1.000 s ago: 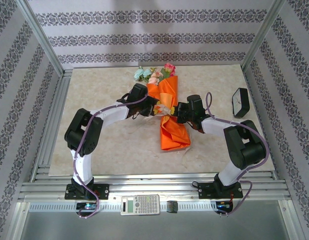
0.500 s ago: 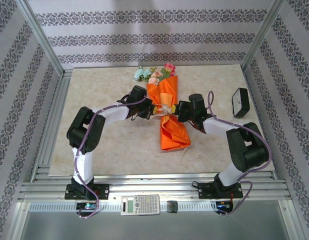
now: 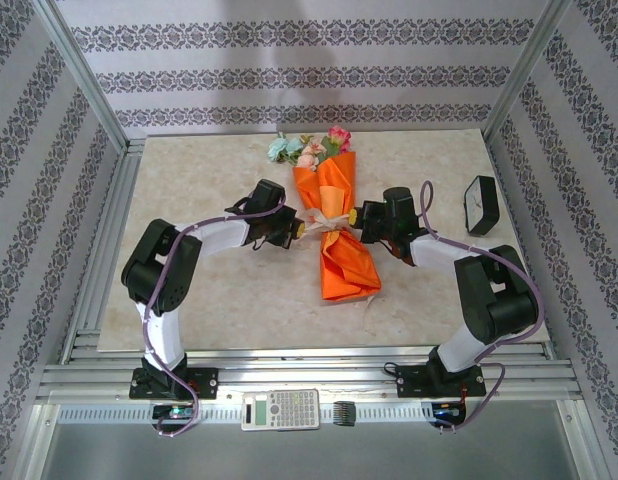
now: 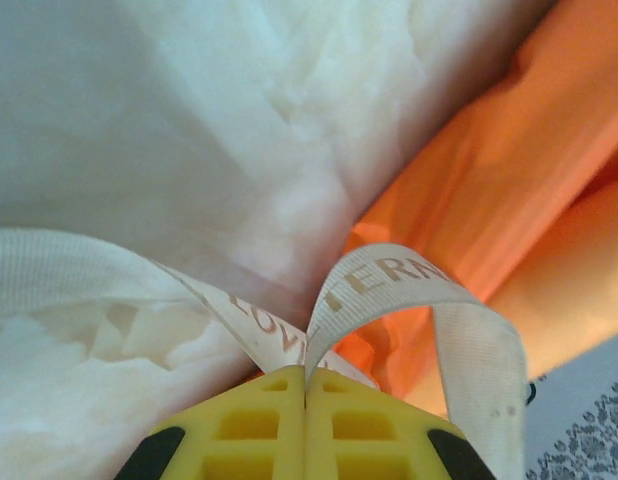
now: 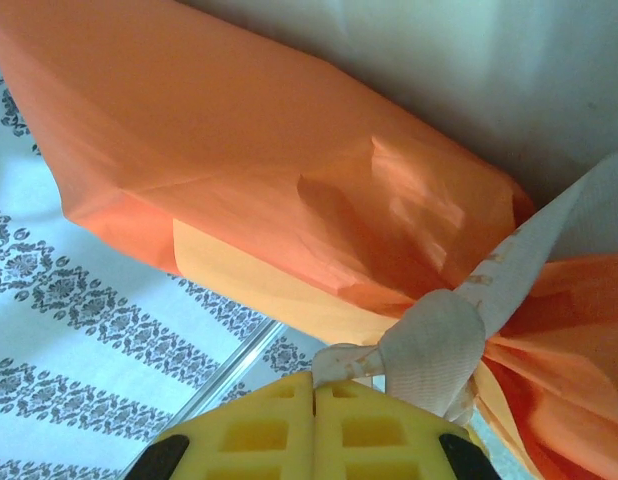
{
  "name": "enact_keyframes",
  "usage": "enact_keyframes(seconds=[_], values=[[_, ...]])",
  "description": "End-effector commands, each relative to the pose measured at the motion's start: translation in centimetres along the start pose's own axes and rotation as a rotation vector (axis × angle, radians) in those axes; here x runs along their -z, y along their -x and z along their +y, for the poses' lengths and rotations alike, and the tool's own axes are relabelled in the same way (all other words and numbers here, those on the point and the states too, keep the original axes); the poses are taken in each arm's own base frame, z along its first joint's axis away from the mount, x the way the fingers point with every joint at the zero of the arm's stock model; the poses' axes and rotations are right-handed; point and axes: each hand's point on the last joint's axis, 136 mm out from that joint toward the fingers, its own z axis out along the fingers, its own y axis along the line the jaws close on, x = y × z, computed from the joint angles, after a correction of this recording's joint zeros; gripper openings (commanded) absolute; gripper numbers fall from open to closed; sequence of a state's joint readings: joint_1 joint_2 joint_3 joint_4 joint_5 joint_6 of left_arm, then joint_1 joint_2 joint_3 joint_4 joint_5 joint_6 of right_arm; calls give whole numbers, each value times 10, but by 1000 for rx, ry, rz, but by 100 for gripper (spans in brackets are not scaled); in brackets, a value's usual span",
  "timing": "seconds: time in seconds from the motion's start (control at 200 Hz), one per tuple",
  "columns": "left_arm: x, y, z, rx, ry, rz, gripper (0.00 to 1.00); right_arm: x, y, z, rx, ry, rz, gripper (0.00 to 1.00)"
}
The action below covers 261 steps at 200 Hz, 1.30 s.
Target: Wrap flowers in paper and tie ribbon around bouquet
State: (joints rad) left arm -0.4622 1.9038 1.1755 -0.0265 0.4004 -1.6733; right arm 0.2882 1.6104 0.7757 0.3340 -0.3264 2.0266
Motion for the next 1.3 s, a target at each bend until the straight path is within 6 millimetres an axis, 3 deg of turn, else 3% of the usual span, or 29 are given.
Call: enact_keyframes(seconds=[0.0,0.29,0.624,0.894,1.299], values=[[11,1,7,-15,29,3,0,8,7,9,23,46,-17,0],[14,8,25,-4,67,-12,0,16,28,17,16,96,-43,0],[18,14,31,1,80,-25,0,21,40,17,12,111,-69,0],[21,18,43,9,106,-23,0,30,63,27,19,173,-111,0],[26,21,54,12,122,-25,0,34,98,22,-31,234,-186,0]])
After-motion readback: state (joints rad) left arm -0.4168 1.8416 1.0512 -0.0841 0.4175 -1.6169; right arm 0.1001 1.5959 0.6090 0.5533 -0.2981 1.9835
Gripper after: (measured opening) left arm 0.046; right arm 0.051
